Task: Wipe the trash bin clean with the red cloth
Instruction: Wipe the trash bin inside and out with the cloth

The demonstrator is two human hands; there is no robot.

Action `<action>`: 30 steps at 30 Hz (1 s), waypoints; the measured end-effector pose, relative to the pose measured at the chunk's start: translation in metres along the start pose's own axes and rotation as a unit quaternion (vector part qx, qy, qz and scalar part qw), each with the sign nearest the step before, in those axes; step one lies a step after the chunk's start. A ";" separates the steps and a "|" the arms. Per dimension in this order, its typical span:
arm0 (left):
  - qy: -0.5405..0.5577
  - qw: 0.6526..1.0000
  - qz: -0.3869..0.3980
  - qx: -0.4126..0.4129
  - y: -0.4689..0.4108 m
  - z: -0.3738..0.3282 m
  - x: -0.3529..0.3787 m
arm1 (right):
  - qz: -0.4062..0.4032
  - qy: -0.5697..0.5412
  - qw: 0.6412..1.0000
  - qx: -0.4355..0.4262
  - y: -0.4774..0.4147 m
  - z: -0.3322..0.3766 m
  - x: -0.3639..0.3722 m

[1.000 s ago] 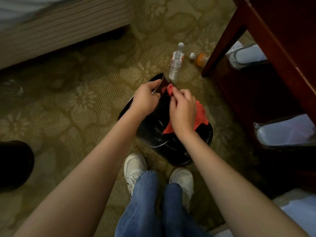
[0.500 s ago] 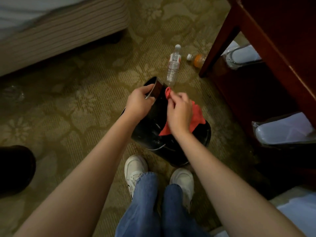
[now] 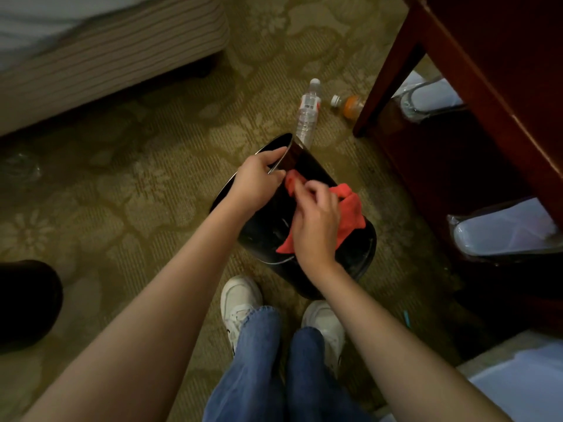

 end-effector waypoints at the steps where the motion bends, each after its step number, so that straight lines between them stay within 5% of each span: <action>1: 0.001 1.000 0.002 0.000 -0.001 -0.001 0.001 | -0.017 0.003 0.999 0.030 -0.013 -0.002 -0.002; 5: -0.009 1.000 0.004 -0.007 -0.003 -0.005 0.006 | -0.023 0.012 0.995 0.100 -0.039 -0.011 -0.003; 14: -0.009 1.000 -0.028 -0.010 -0.002 0.003 0.002 | 0.068 0.027 0.995 -0.071 0.022 0.000 0.001; 22: 0.002 1.000 -0.031 -0.002 0.001 -0.001 -0.001 | 0.019 0.035 0.996 0.078 -0.049 -0.014 -0.001; 30: 0.043 0.999 -0.002 0.026 0.011 -0.002 -0.007 | 0.055 0.047 0.995 -0.076 0.000 0.006 0.006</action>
Point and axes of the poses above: each hand's wrist, its own y-axis away from the middle knuckle, its own x-axis out of the palm, z = x × y, the point moved 4 cm from there along -y, towards the middle knuckle, and after that the axes turned 10 degrees about -y, right-handed, at the moved point
